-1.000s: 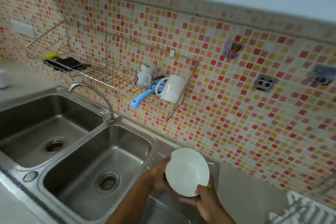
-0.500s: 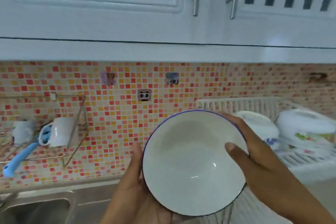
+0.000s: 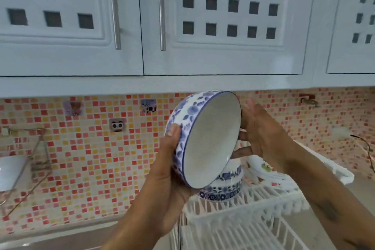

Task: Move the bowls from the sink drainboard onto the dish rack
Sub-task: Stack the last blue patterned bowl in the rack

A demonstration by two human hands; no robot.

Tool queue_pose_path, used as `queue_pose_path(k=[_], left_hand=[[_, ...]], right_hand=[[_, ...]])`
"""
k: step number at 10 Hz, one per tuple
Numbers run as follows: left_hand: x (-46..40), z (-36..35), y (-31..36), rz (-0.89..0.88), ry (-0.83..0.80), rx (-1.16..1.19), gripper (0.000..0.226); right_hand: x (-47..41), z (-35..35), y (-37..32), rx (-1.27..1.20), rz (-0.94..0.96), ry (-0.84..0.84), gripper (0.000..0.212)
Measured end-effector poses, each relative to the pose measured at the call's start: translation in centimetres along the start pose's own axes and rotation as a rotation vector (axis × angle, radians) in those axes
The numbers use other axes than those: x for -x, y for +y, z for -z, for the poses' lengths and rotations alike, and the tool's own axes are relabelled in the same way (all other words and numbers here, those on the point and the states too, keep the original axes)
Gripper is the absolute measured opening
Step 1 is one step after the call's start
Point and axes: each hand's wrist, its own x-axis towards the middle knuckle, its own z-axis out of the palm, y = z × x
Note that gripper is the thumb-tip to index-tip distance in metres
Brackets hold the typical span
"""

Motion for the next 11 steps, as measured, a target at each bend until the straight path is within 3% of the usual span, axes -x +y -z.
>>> queue_pose_path(k=[1, 2, 3, 6, 7, 11], left_hand=[[-0.9, -1.9, -0.3, -0.170, 0.031, -0.437, 0.091], [-2.3, -2.8, -1.1, -0.306, 0.208, -0.794, 0.087], [-3.4, -3.3, -2.1, -0.339, 0.245, -1.002, 0.092], [-5.6, -2.6, -5.4, -0.366, 0.336, -1.251, 0.100], [-6.1, -2.1, -6.3, -0.353, 0.354, -1.312, 0.104], [-7.0, -0.5, -7.3, -0.168, 0.351, -1.389, 0.103]], right_hand=[[-1.6, 2.3, -0.1, 0.007, -0.101, -0.077, 0.091], [-2.9, 4.5, 0.7, -0.112, -0.193, -0.155, 0.091], [-3.9, 6.1, 2.0, -0.189, -0.299, -0.207, 0.100], [-5.5, 6.0, 4.8, -0.054, -0.310, -0.007, 0.080], [-5.9, 5.8, 5.9, -0.051, -0.372, 0.004, 0.053], [-7.3, 5.6, 8.8, 0.084, -0.469, -0.035, 0.045]])
